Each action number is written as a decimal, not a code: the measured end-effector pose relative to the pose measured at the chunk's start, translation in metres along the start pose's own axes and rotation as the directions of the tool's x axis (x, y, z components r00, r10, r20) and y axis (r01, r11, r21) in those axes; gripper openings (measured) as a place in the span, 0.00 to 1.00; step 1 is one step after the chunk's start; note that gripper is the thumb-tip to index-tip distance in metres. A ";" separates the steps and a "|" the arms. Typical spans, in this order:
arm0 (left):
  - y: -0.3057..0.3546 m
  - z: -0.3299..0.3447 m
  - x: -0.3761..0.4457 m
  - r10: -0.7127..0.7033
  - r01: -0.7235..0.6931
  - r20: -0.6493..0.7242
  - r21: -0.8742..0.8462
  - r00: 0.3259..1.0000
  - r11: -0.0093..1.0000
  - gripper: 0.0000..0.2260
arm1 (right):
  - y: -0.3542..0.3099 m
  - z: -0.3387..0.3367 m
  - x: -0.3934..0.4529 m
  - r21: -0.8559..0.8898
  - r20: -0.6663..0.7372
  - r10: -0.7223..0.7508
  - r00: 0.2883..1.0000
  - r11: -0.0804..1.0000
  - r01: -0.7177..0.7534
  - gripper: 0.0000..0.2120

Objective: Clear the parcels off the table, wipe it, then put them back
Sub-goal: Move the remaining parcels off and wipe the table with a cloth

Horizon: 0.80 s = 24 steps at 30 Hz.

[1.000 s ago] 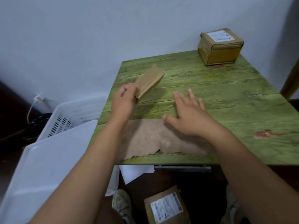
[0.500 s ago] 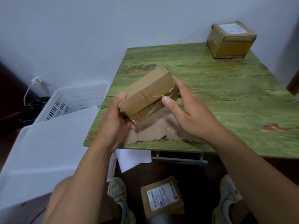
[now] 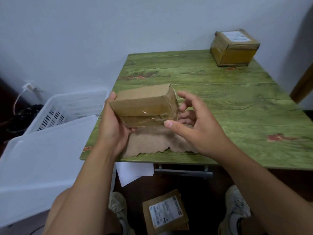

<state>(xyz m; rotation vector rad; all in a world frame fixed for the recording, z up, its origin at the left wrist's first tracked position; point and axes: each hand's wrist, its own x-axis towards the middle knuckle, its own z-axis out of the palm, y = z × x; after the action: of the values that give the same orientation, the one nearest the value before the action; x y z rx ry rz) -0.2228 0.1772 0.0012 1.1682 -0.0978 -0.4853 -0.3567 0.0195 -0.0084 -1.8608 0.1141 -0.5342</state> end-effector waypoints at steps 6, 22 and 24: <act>-0.003 0.002 -0.003 -0.005 0.005 -0.021 -0.006 1.000 1.000 0.27 | -0.002 -0.001 -0.001 -0.168 -0.075 -0.073 0.994 0.984 0.060 0.23; -0.008 -0.003 -0.015 -0.030 0.024 0.396 0.019 0.918 1.000 0.34 | -0.018 0.002 -0.008 0.077 0.046 -0.028 0.999 0.997 0.024 0.27; -0.006 -0.003 -0.022 -0.088 0.035 0.438 0.127 0.894 0.991 0.32 | -0.019 -0.001 -0.006 0.134 0.063 0.087 0.994 0.986 -0.094 0.32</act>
<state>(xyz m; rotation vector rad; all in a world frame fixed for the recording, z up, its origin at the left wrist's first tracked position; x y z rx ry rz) -0.2431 0.1872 -0.0021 1.1583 -0.4913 -0.8079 -0.3658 0.0277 0.0074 -1.7264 0.1207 -0.4157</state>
